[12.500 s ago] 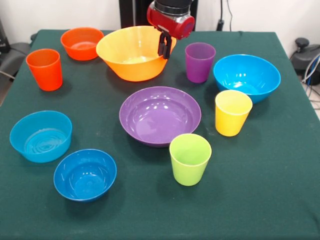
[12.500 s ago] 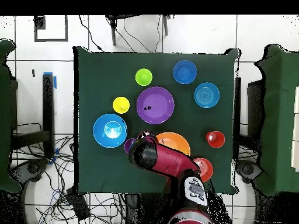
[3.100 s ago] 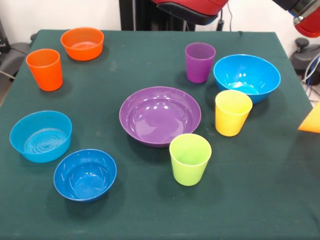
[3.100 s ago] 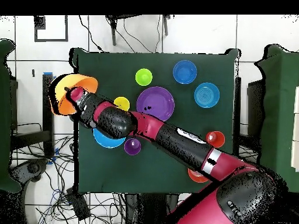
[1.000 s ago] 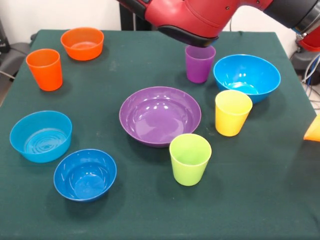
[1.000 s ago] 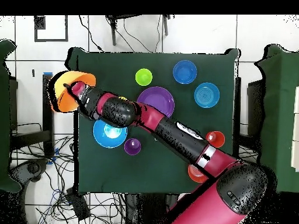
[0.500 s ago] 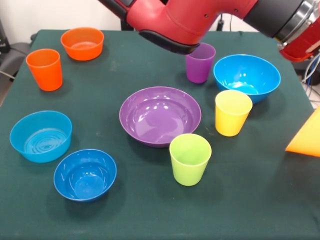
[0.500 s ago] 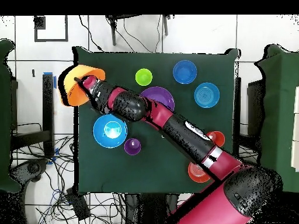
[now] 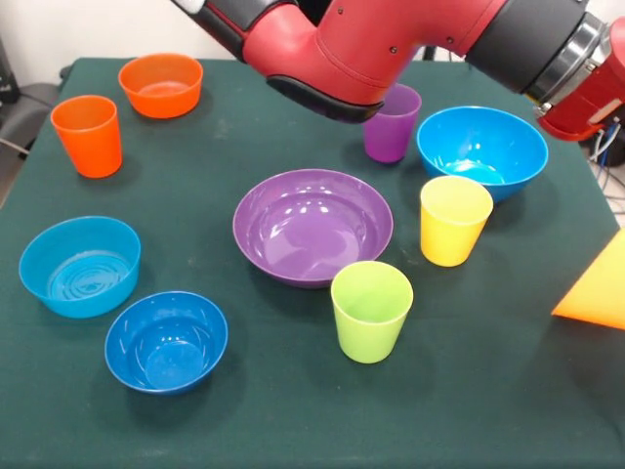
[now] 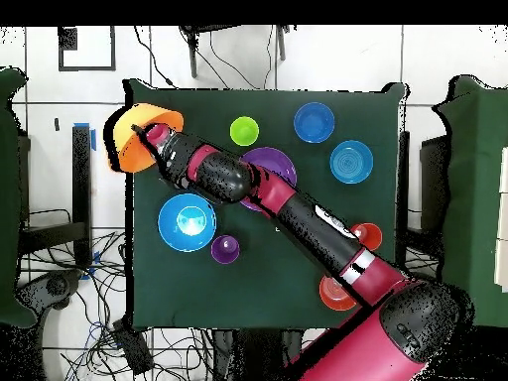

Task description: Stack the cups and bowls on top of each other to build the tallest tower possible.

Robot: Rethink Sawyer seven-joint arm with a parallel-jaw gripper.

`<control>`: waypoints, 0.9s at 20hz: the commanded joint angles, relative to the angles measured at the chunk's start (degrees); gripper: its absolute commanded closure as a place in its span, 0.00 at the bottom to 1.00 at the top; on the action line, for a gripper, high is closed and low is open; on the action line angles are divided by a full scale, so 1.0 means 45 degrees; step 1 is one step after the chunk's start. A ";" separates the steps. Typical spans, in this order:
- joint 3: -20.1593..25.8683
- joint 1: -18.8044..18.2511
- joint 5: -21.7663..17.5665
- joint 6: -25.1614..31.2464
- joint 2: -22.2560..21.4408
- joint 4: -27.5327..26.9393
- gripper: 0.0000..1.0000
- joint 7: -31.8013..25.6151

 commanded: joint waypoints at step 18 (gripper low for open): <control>0.0428 -0.0968 -0.2409 0.1263 0.1785 -0.0753 1.00 -0.3120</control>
